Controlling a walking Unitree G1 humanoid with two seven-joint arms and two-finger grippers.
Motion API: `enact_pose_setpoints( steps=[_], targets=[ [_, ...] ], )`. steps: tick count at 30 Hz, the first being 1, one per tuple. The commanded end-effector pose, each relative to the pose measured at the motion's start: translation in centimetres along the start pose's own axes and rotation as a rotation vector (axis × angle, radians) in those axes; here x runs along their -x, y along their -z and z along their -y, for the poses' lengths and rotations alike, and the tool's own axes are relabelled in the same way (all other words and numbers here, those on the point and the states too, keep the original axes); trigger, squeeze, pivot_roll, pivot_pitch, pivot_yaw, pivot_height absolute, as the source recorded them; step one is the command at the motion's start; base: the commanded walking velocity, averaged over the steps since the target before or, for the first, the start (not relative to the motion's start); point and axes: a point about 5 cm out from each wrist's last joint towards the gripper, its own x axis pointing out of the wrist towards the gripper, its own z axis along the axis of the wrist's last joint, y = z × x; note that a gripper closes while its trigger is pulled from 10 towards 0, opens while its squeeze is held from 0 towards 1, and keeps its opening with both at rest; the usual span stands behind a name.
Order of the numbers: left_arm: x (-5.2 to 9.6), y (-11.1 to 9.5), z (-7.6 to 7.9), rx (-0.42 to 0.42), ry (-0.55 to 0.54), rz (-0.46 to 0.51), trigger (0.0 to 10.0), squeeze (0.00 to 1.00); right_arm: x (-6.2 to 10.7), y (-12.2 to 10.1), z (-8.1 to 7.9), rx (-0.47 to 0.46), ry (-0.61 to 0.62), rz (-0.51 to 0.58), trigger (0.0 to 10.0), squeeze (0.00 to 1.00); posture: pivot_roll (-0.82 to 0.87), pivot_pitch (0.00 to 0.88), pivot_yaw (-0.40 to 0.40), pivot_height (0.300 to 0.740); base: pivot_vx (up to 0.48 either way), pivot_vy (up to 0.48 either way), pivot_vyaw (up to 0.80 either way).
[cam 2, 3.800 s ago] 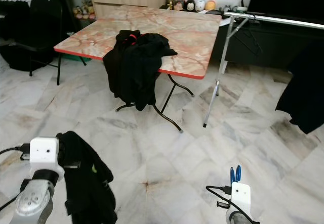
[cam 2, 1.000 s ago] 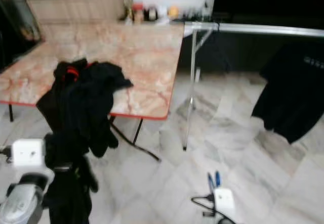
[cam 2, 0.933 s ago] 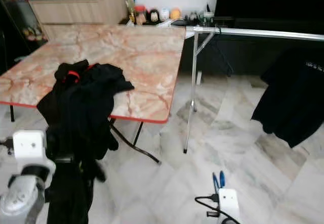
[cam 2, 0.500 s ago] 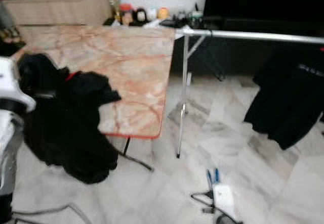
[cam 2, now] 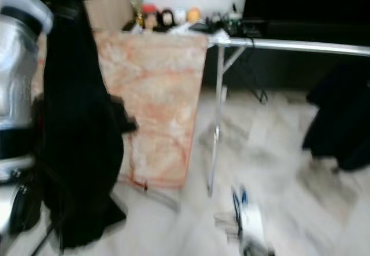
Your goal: Hang hanger
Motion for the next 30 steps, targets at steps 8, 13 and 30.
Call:
enact_pose_setpoints(
  steps=[8, 13, 30],
  targets=[
    [-0.5, 3.7, -0.4, 0.016, 0.013, -0.186, 10.0, 0.0, -0.1, -0.7, -0.8, -0.004, -0.024, 0.015, 10.0, 0.0, 0.02, 0.0, 0.024, 0.74, 0.201, 0.0, 0.0],
    [6.1, 10.0, 0.3, 0.028, 0.011, -0.483, 10.0, 0.0, -0.1, -0.6, -0.8, 0.0, -0.028, 0.002, 10.0, 0.0, 0.02, 0.0, 0.022, 0.74, 0.0, 0.0, 0.0],
    [20.8, 12.9, 5.5, 0.218, 0.051, -0.847, 10.0, 0.0, -0.1, -0.2, -0.7, 0.007, -0.039, -0.004, 10.0, 0.0, 0.0, 0.0, 0.038, 0.74, 0.0, 0.0, 0.0]
  ],
)
